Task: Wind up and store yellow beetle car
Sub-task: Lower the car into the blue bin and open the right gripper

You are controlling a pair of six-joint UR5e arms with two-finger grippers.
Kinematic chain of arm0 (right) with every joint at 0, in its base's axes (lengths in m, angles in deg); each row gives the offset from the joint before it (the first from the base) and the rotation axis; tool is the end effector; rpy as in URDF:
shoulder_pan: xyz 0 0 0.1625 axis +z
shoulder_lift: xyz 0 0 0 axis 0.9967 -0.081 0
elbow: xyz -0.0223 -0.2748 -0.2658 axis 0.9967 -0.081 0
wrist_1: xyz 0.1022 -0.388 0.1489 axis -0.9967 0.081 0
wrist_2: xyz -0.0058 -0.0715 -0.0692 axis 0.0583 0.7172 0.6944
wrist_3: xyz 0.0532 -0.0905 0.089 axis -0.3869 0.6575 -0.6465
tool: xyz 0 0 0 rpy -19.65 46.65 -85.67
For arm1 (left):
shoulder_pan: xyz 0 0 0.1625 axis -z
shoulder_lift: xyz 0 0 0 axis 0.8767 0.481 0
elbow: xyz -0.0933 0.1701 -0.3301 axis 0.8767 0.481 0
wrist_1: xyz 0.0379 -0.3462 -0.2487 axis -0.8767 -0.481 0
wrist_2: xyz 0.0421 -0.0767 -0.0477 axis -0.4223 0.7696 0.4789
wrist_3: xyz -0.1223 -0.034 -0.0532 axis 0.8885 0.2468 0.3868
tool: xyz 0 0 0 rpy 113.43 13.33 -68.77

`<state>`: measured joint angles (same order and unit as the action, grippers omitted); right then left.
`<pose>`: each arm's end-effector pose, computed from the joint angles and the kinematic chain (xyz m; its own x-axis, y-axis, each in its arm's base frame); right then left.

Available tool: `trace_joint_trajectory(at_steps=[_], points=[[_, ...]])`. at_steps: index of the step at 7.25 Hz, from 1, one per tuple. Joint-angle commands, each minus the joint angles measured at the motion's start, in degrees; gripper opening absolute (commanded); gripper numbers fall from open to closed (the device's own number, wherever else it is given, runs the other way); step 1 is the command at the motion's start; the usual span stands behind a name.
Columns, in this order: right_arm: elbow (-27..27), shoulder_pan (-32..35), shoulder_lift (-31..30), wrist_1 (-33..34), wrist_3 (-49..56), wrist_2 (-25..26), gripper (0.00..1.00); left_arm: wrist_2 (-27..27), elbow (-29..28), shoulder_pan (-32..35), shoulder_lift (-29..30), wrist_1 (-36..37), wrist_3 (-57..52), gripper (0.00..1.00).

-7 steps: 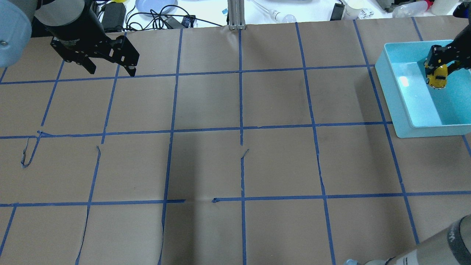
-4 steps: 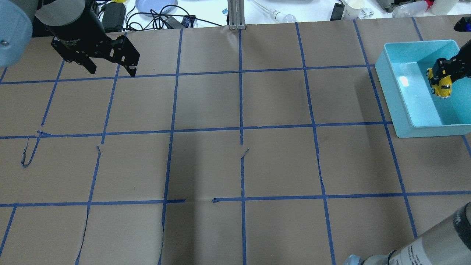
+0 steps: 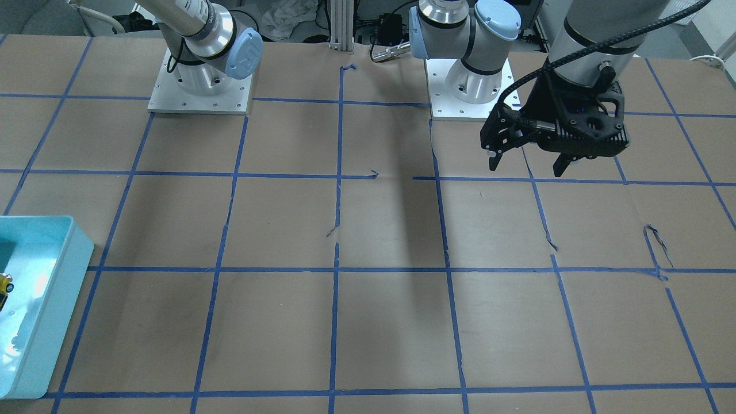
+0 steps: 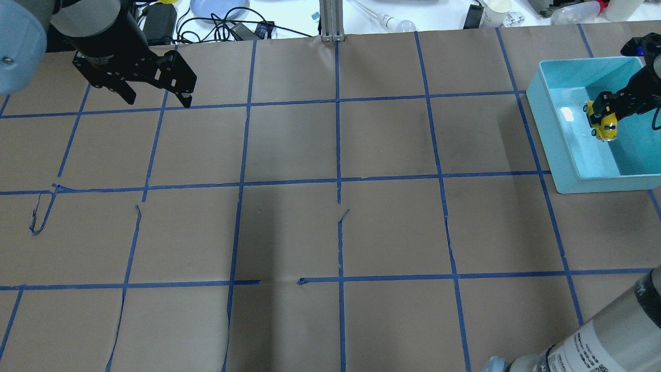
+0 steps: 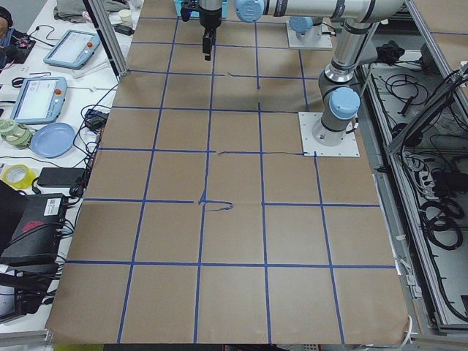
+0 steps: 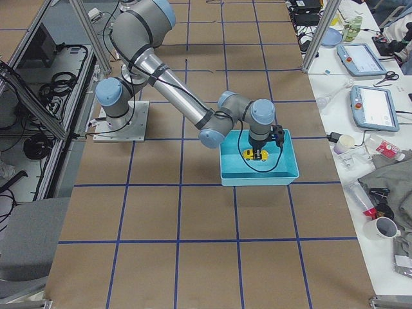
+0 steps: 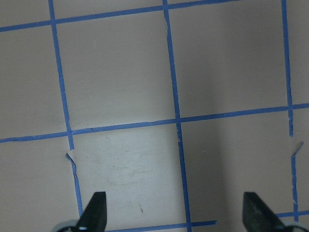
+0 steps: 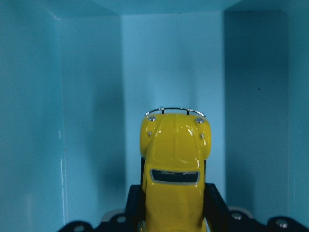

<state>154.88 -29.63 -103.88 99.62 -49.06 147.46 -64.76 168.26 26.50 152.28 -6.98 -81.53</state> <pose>-0.2464 -0.6261 0.1653 -0.9988 -0.0045 -0.0481 0.0018 0.9915 -0.1302 -0.1101 -0.5381 0.4269 -0.9942 0.1046 -0.0253 0.1061 0.9923 -0.0645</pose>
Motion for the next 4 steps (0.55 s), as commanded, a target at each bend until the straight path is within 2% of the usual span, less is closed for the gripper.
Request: trace_joint_trajectory(at_steps=[1, 2, 4], points=[[1.2, 0.0, 1.2, 2.1, 0.9, -0.3, 0.49, -0.1, 0.0, 0.1, 0.0, 0.0, 0.1, 1.00], [1.2, 0.0, 2.6, 3.4, 1.3, 0.3, 0.55, -0.1, 0.0, 0.1, 0.1, 0.1, 0.1, 1.00], [1.3, 0.0, 2.6, 3.5, 0.7, 0.2, 0.77, 0.0, -0.1, 0.1, -0.1, 0.1, 0.1, 1.00]])
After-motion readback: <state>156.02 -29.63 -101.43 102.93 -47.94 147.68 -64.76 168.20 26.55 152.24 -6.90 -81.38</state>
